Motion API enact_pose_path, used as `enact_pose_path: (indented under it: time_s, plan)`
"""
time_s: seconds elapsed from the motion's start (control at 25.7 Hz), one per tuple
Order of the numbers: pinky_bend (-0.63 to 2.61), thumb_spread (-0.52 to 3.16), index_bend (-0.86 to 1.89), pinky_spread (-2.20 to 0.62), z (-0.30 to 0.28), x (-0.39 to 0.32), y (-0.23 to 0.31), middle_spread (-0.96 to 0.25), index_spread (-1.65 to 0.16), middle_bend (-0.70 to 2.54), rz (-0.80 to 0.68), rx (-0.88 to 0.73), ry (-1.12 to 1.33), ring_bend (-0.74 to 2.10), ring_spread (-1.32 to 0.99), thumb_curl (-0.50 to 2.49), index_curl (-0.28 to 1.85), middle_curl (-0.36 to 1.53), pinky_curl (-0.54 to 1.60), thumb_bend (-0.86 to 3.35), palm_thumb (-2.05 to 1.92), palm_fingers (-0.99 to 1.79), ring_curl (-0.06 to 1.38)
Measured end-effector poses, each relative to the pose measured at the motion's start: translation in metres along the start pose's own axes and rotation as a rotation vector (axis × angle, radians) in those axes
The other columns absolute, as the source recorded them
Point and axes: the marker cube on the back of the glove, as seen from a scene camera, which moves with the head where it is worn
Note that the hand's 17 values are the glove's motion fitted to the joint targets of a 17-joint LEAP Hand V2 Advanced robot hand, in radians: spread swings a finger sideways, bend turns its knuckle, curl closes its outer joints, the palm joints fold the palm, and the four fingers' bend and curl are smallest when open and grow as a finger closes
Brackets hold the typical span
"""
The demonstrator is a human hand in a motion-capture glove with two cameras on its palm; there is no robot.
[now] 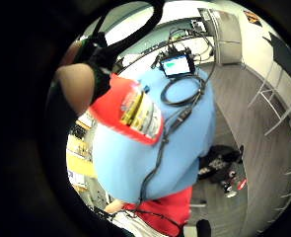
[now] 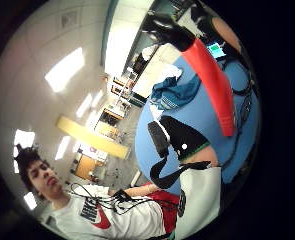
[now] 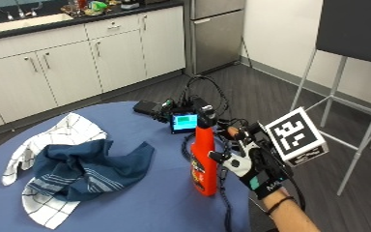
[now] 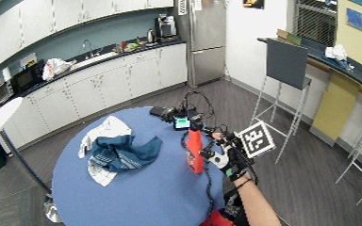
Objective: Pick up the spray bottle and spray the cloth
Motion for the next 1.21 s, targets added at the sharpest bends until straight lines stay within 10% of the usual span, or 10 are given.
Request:
enact_pose_path:
  time_s: [0.82, 1.21]
  plan:
    - [0.42, 0.99, 0.1, 0.14, 0.038, 0.036, -0.03, -0.09, -0.28, 0.48, 0.056, 0.08, -0.175, 0.45, -0.06, 0.38, 0.2, 0.42, 0.25, 0.13, 0.89, 0.97, 0.34]
    - [0.46, 0.88, 0.06, 0.14, 0.049, -0.005, -0.094, -0.1, -0.26, 0.46, 0.148, -0.205, -0.07, 0.53, -0.09, 0.46, 0.19, 0.44, 0.29, 0.08, 0.96, 1.05, 0.39]
